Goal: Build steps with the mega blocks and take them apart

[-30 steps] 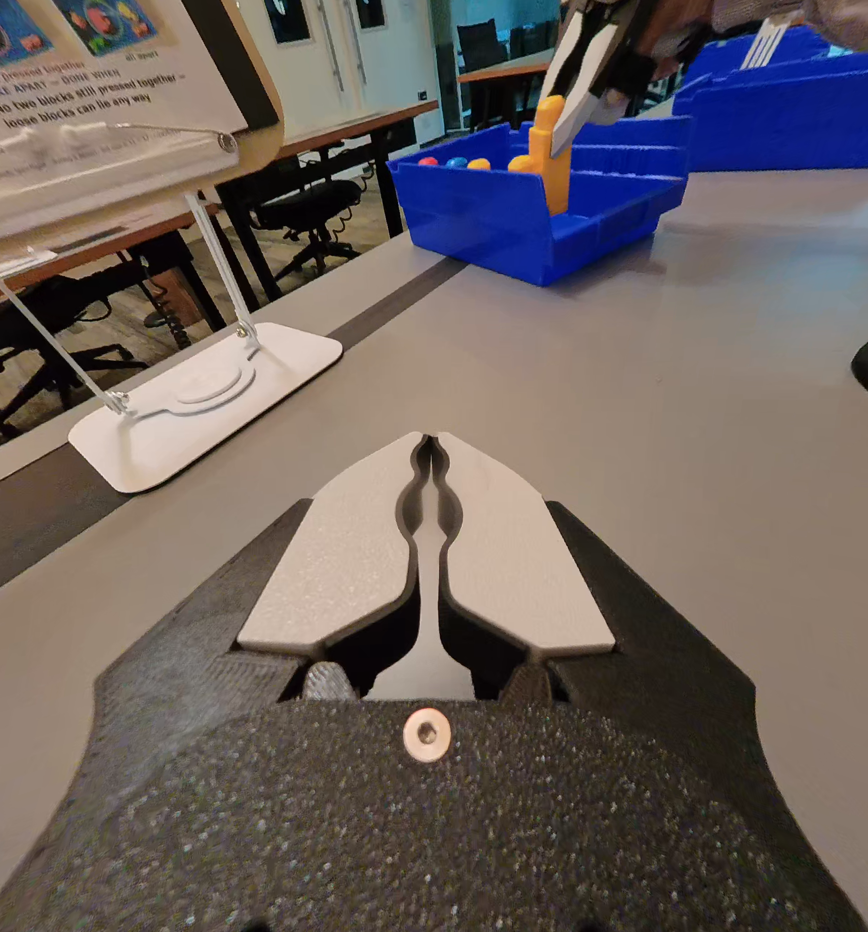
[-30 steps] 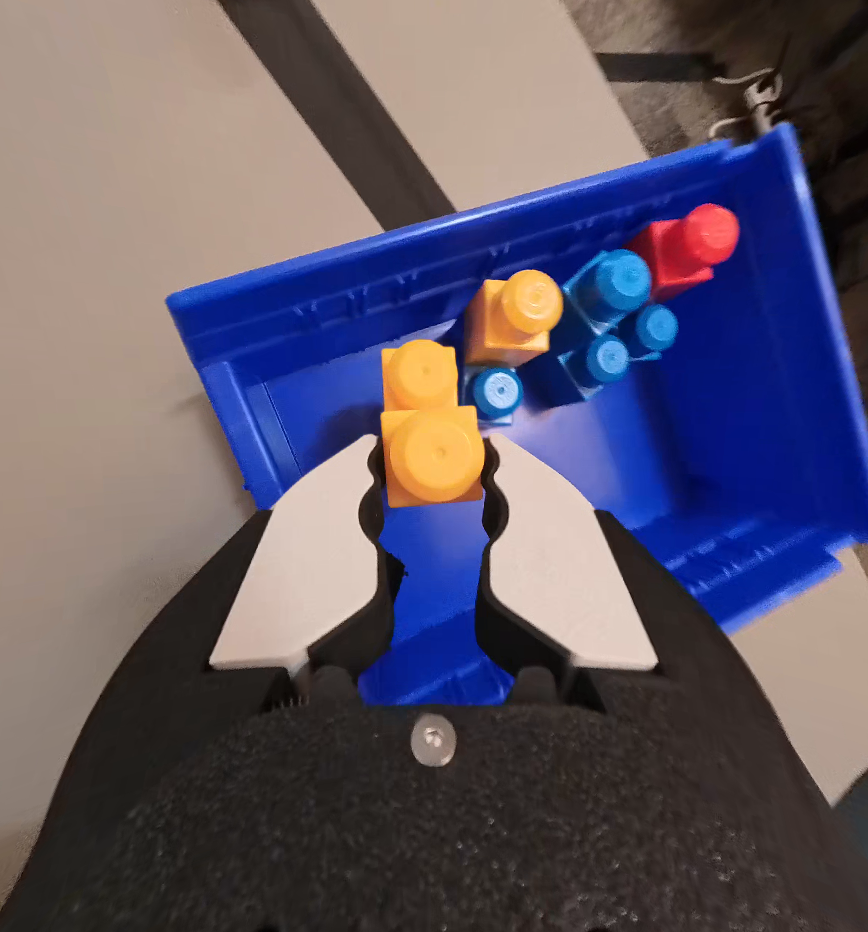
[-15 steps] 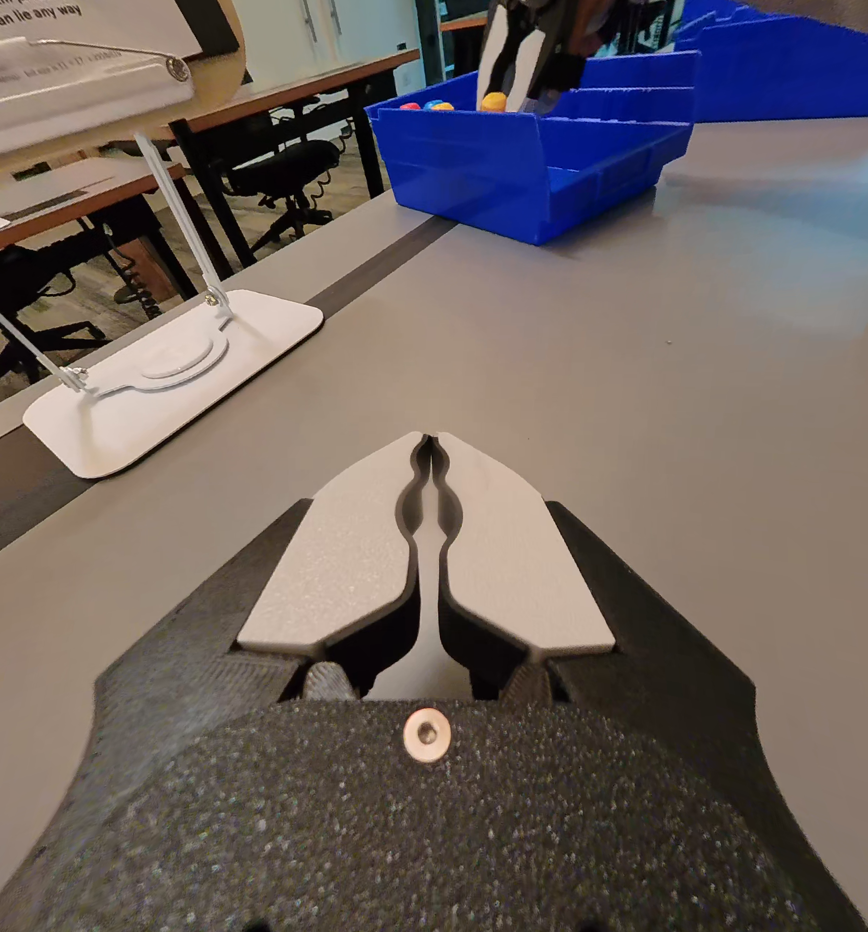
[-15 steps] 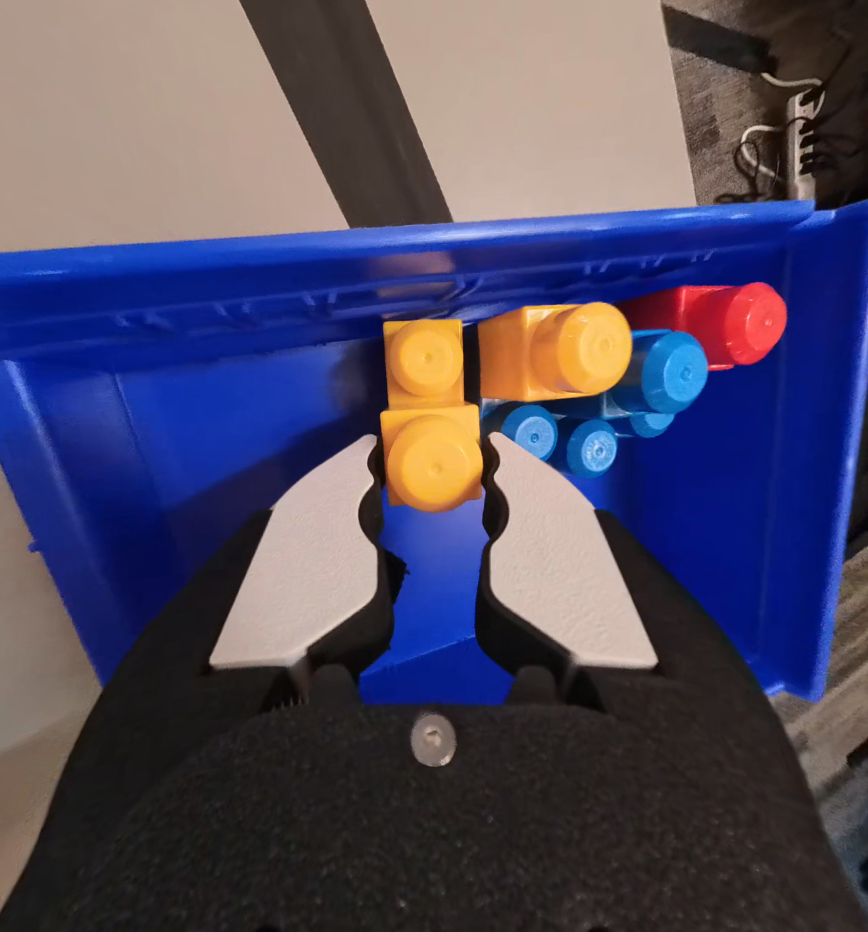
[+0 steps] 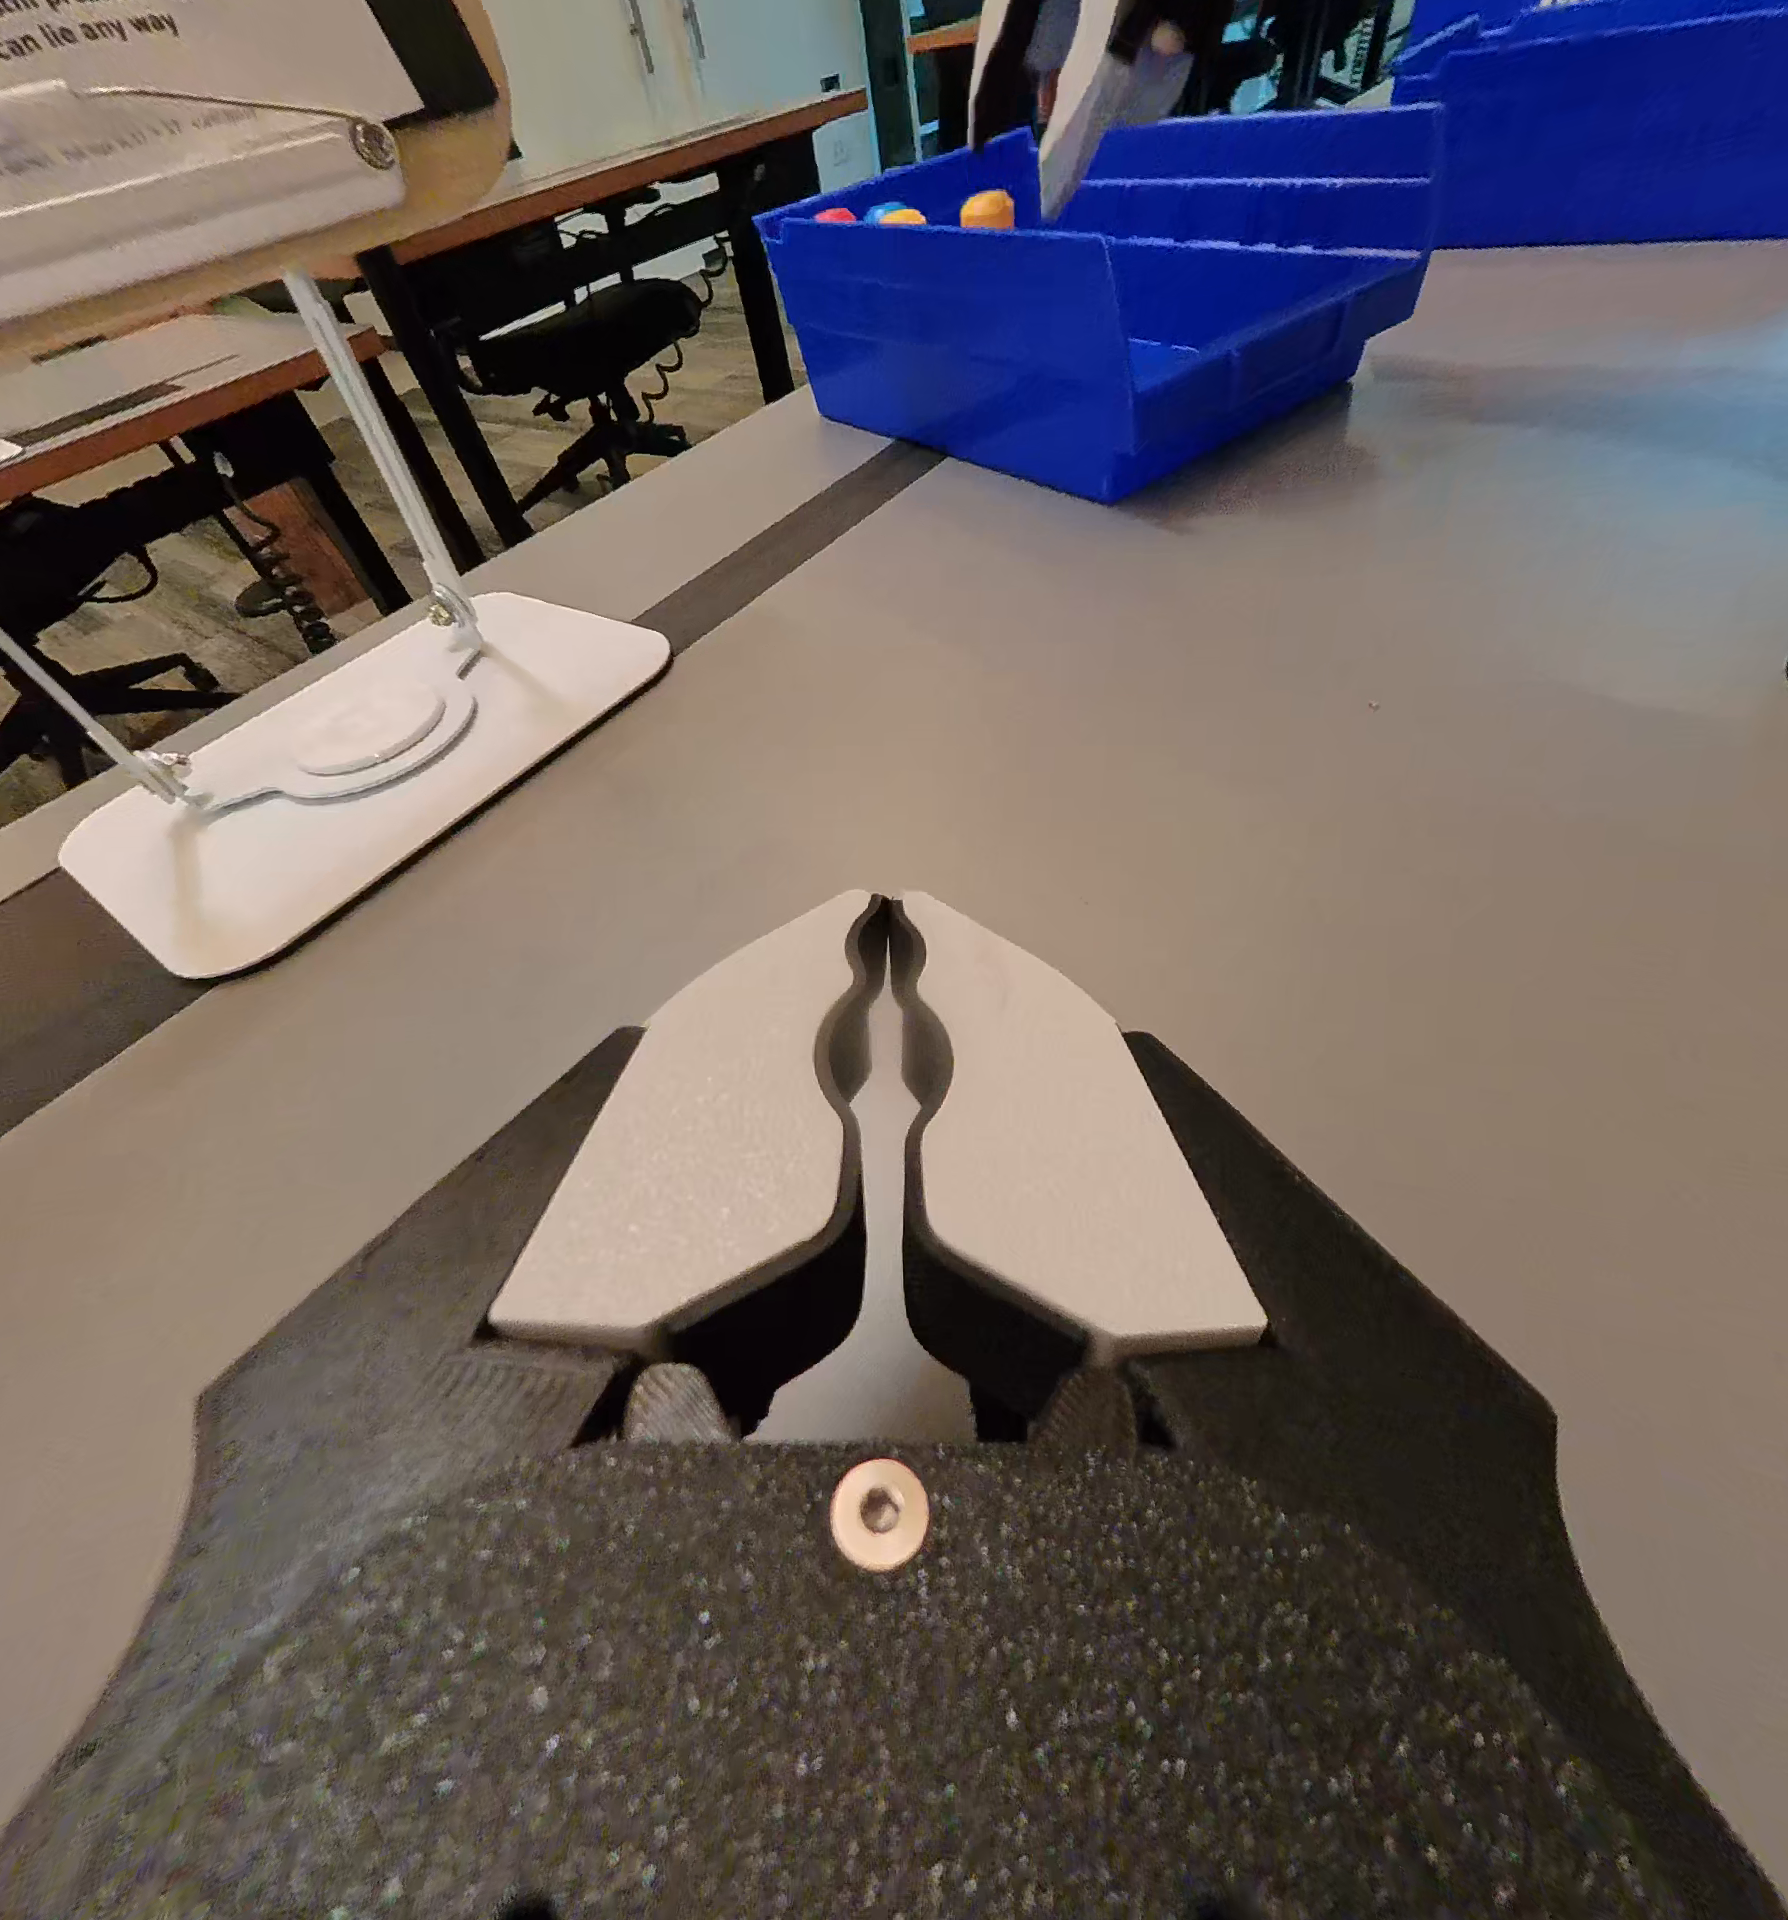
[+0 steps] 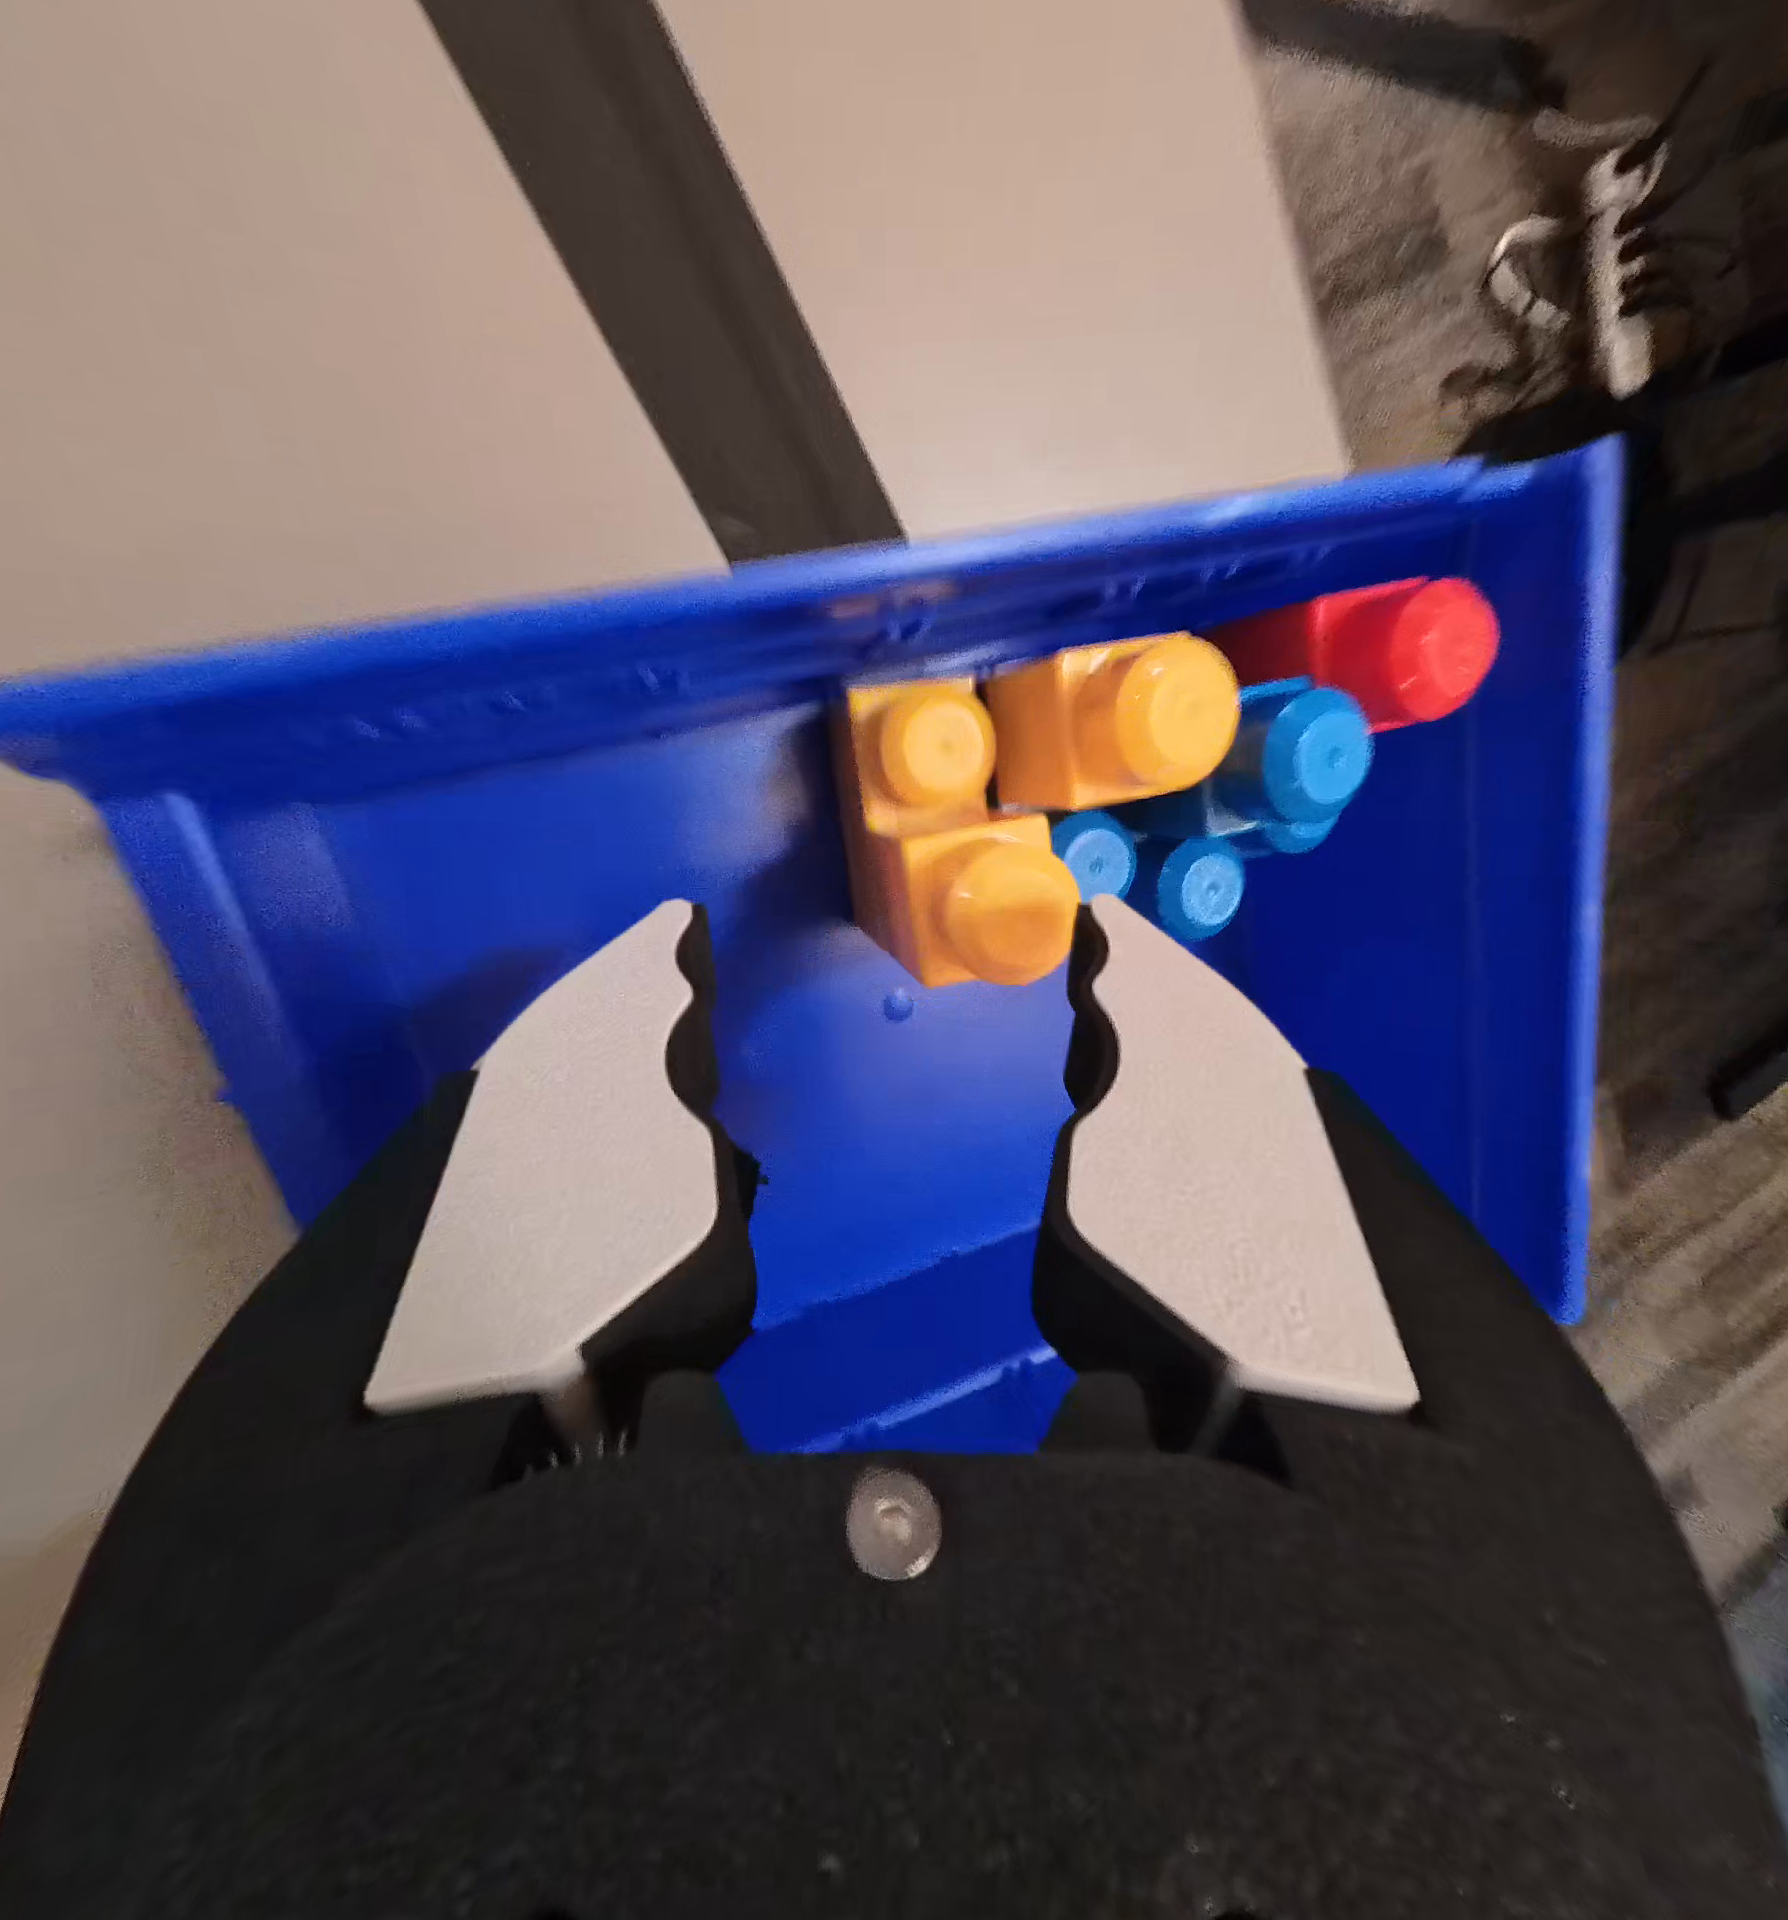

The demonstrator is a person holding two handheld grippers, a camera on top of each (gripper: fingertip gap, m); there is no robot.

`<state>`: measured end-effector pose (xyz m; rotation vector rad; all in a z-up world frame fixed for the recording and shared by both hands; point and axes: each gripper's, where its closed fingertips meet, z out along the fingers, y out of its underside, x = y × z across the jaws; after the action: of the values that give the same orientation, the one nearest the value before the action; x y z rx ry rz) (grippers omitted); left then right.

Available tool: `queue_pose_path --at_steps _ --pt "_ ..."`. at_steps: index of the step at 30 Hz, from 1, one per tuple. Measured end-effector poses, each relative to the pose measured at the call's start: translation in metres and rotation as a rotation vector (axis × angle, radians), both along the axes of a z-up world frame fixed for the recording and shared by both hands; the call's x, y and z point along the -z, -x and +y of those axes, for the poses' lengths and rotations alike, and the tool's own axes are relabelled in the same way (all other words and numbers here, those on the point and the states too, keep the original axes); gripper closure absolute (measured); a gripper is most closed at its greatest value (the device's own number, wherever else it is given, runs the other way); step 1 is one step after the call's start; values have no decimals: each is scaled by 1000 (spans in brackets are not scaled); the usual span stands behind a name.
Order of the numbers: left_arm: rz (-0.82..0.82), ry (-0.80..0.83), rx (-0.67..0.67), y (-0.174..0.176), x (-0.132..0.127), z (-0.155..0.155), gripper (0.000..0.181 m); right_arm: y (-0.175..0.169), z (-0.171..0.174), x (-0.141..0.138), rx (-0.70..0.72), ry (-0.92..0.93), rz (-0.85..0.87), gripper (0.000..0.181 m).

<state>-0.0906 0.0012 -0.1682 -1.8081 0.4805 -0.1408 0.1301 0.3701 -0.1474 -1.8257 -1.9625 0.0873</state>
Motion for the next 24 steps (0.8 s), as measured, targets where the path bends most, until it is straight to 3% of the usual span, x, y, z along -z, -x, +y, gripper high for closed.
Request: queue_pose_path --at_steps 6,9,14,20,24 --pt "-33 -26 -29 7 -12 0 181 48 -61 -101 41 -29 563 128" --pt "-51 -45 -36 11 -20 -2 181 66 -101 -129 114 13 853 147" --pt "-101 -97 -75 33 -44 -2 181 82 -151 -106 247 11 1074 180" --pt "-153 -167 -179 85 -91 -19 179 108 -218 -56 315 125 1120 181" --pt "-198 -140 -302 162 -127 -44 162 117 -241 -32 259 112 1068 181"
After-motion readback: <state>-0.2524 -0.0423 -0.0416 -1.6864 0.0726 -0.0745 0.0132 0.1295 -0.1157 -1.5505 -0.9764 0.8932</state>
